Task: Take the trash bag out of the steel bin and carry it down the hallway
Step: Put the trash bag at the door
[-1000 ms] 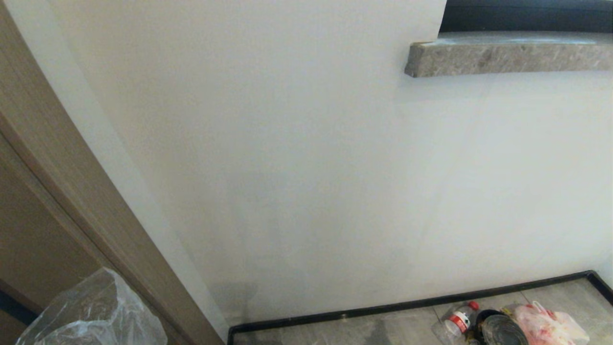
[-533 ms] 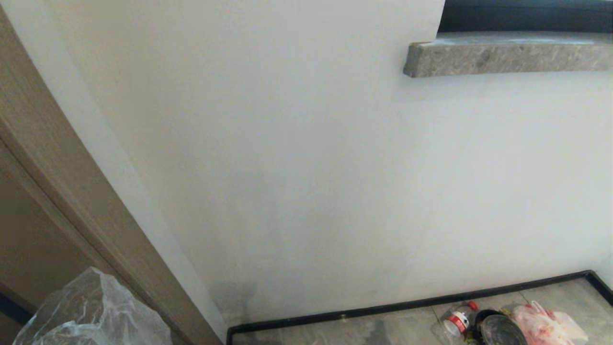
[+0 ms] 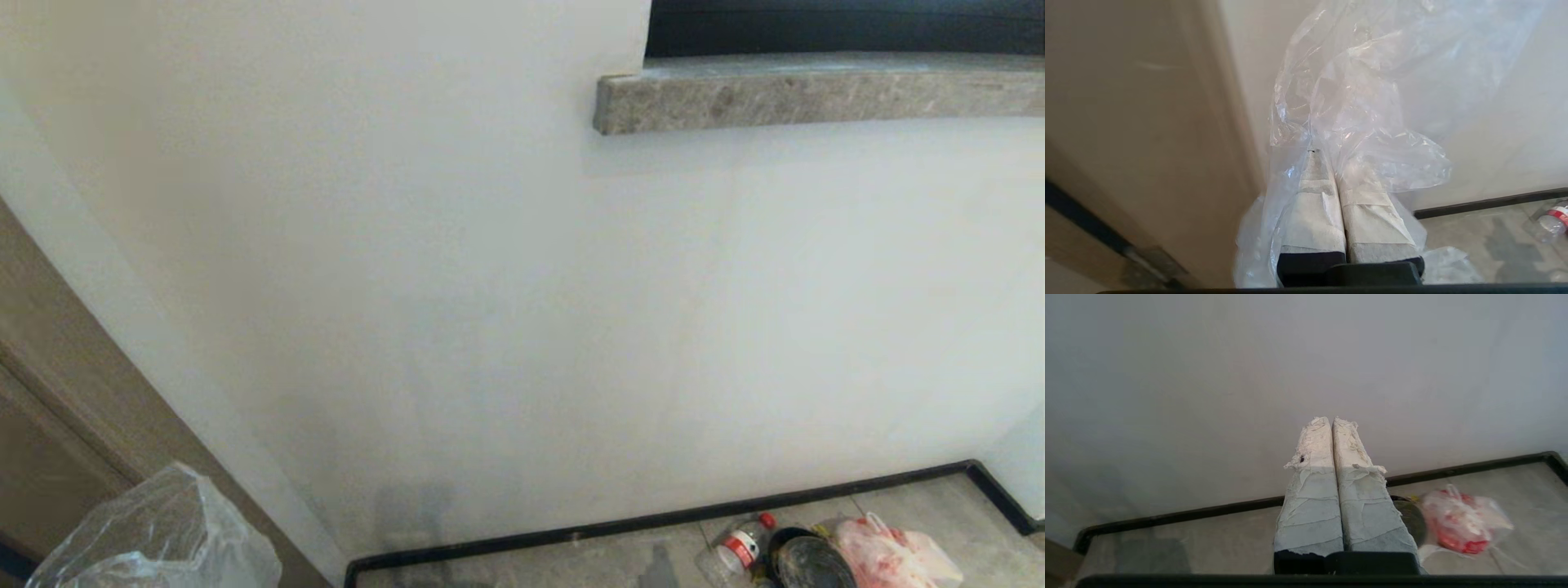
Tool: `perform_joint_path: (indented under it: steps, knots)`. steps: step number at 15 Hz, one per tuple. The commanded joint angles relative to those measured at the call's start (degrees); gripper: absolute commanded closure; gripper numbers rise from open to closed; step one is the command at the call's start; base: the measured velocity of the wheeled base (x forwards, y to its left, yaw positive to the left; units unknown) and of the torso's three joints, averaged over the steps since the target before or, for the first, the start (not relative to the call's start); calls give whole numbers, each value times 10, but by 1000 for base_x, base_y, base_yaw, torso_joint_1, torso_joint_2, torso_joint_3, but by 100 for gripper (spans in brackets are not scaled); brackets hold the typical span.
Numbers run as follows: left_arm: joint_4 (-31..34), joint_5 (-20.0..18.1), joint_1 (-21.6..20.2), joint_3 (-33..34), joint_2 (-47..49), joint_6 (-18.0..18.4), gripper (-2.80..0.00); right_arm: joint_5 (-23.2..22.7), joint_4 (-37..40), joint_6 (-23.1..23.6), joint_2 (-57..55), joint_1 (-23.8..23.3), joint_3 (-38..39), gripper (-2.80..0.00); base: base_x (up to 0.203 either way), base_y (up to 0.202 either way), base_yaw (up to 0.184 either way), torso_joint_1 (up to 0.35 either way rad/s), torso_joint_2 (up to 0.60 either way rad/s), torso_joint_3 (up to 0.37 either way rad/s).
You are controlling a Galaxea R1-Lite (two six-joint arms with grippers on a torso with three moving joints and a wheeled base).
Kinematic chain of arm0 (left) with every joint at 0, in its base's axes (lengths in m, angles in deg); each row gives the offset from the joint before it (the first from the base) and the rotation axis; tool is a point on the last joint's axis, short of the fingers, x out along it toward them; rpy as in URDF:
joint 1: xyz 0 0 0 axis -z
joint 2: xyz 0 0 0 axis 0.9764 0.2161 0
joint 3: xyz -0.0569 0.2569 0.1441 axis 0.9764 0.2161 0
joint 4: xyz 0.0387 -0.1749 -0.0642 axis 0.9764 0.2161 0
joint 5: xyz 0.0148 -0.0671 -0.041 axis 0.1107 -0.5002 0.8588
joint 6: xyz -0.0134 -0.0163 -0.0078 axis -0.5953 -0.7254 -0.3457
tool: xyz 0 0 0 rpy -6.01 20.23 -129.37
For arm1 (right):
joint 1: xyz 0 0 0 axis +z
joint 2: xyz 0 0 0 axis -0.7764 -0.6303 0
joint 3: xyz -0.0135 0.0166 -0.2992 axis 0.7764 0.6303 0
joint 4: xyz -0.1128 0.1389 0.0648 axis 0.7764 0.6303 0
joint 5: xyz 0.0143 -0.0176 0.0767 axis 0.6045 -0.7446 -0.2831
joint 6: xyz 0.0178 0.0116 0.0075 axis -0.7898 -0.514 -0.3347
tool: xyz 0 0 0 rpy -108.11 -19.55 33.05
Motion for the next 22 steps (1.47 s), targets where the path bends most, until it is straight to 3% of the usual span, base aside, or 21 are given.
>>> perform_joint_path:
  steps: [1, 8, 22]
  knots:
    - [0, 0, 0, 1, 1, 0, 0, 0, 0, 0, 0, 0, 1, 0, 0, -189, 1, 2, -1, 7]
    - [0, 0, 0, 1, 1, 0, 0, 0, 0, 0, 0, 0, 1, 0, 0, -175, 0, 3, 3, 2]
    - [0, 0, 0, 0, 1, -2, 0, 0, 1, 0, 0, 0, 1, 0, 0, 0, 0, 0, 0, 0]
